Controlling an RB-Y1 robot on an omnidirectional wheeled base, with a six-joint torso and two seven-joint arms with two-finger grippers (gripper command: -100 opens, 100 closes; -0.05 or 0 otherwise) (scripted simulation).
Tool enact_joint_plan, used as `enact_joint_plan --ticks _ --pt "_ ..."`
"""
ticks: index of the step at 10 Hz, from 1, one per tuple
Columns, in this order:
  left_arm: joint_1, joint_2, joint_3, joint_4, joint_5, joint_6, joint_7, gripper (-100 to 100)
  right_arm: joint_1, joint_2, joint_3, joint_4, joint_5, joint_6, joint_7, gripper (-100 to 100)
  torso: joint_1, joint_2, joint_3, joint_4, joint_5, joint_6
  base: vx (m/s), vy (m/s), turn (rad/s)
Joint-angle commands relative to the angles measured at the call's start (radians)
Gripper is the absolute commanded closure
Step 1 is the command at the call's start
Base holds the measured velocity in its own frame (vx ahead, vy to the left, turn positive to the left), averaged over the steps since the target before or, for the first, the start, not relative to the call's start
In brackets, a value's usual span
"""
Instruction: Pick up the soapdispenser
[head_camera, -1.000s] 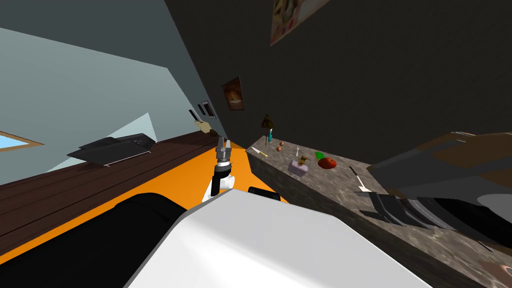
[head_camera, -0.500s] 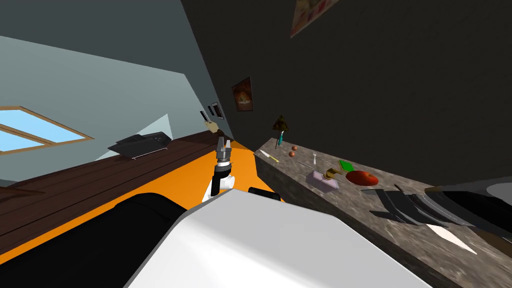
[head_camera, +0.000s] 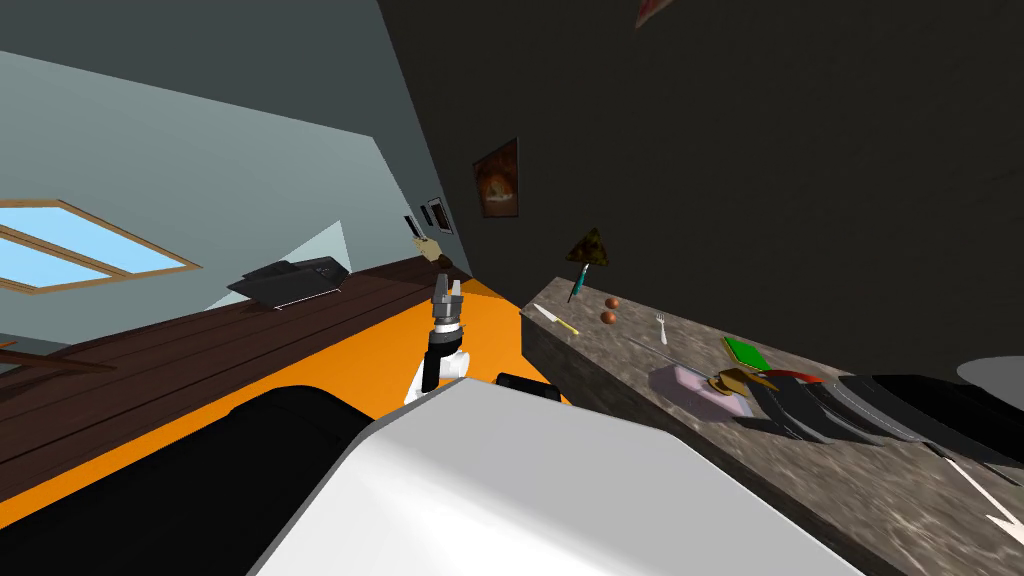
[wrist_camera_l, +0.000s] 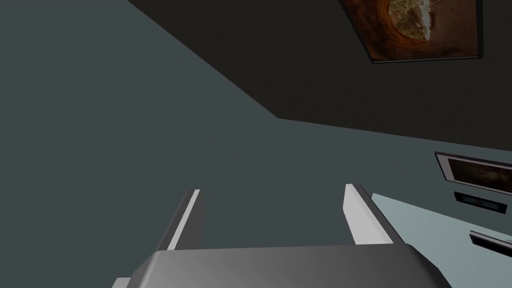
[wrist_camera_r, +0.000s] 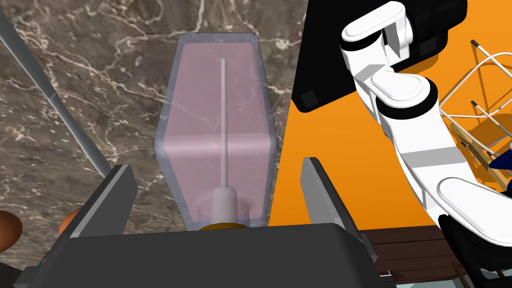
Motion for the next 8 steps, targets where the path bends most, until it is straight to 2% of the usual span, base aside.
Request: enact_joint_plan --ticks 1,3,4,5,8 --pt "0.000 0.000 0.000 0.000 0.000 0.000 0.000 0 0.009 0.031 0.011 0.010 0.011 0.020 0.012 -100 0.000 0.000 0.000 0.000 0.000 0.000 0.014 0.015 0.089" --pt "0.000 0.000 0.000 0.000 0.000 0.000 0.000 0 0.018 0.063 0.022 0.019 0.022 0.039 0.024 -100 -0.002 0.001 0.000 0.000 -0.001 0.000 0.016 0.010 0.070" --pt "0.000 0.000 0.000 0.000 0.000 0.000 0.000 0 0.023 0.044 0.018 0.012 0.008 0.034 0.024 -100 -0.002 0.001 0.000 0.000 -0.001 0.000 0.007 0.004 0.016" --pt "0.000 0.000 0.000 0.000 0.000 0.000 0.000 0 0.025 0.046 0.019 0.012 0.007 0.039 0.027 100 -0.003 0.001 0.001 0.000 -0.001 0.000 0.000 0.000 0.000" --pt "0.000 0.000 0.000 0.000 0.000 0.000 0.000 0 0.025 0.045 0.020 0.012 0.007 0.038 0.027 100 -0.004 0.001 0.001 0.000 -0.002 0.000 0.000 0.000 0.000"
